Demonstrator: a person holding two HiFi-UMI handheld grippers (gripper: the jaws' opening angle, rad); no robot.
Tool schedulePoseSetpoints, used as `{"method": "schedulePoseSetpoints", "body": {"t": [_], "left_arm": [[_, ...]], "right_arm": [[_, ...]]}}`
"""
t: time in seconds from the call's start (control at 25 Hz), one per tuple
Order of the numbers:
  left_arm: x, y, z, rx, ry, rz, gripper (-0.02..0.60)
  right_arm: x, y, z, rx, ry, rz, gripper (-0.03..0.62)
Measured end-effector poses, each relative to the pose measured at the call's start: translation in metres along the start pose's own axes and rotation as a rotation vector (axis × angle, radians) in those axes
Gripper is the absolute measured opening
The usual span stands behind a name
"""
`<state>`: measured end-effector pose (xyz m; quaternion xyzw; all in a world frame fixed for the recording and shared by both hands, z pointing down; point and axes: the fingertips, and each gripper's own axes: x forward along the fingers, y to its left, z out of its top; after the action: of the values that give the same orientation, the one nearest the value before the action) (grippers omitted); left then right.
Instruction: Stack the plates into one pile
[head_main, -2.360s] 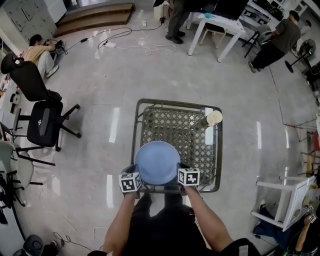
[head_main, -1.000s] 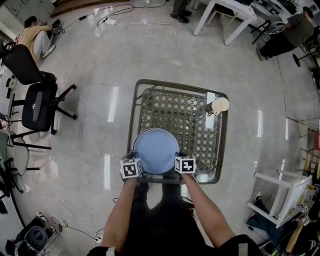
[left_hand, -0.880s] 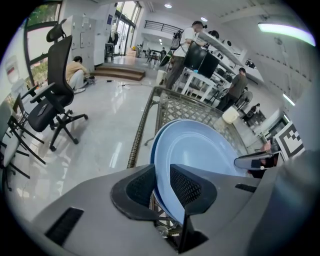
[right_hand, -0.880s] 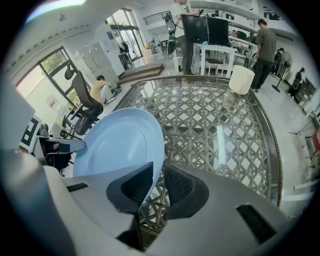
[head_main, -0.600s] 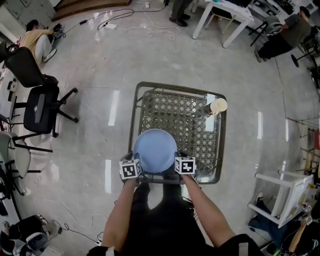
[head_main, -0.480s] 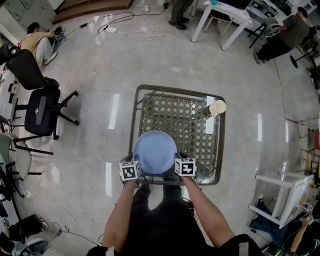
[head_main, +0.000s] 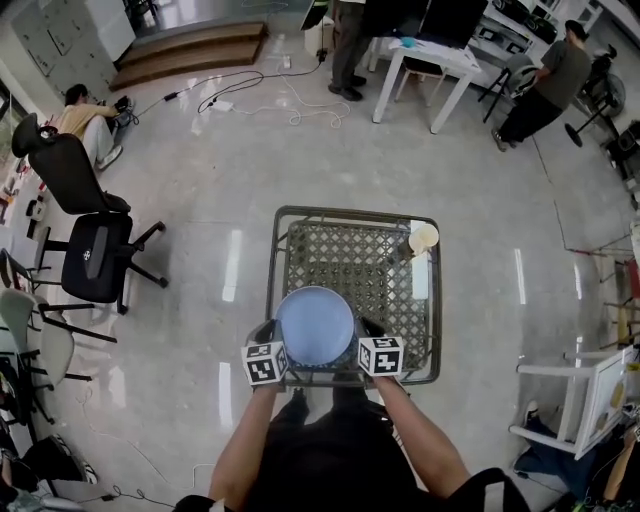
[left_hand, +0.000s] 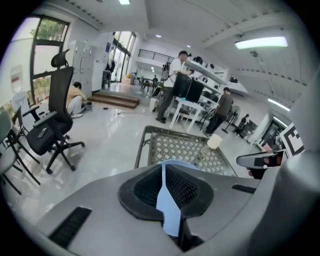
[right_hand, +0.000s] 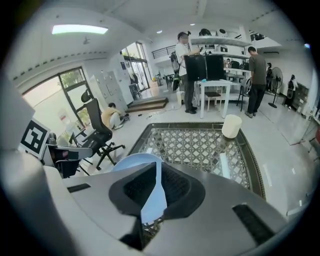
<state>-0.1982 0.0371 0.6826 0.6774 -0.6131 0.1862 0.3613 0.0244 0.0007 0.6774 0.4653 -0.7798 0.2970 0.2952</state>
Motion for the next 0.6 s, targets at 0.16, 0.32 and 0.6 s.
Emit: {"method": "schedulePoseSetpoints", "body": {"t": [0.16,0.32,0.6], "left_arm": [[-0.036,-0.019,0.041,0.026,-0.121,-0.041,0.020],[-0.077,-0.046,0.082,0.068,-0.249,-0.097,0.017],[-0.151,-0.087,0.124,0.158,-0.428,-0.161,0.017]], "right_arm": [[-0.038,0.015,0.032,0.000,-0.114,0.022,0.018],[-0.075,0.036,0.061,-0.014,-0.231,0.061,0.012],[-0.145,0.078,0.095,-0.091,-0.418,0.082,0.009]]}}
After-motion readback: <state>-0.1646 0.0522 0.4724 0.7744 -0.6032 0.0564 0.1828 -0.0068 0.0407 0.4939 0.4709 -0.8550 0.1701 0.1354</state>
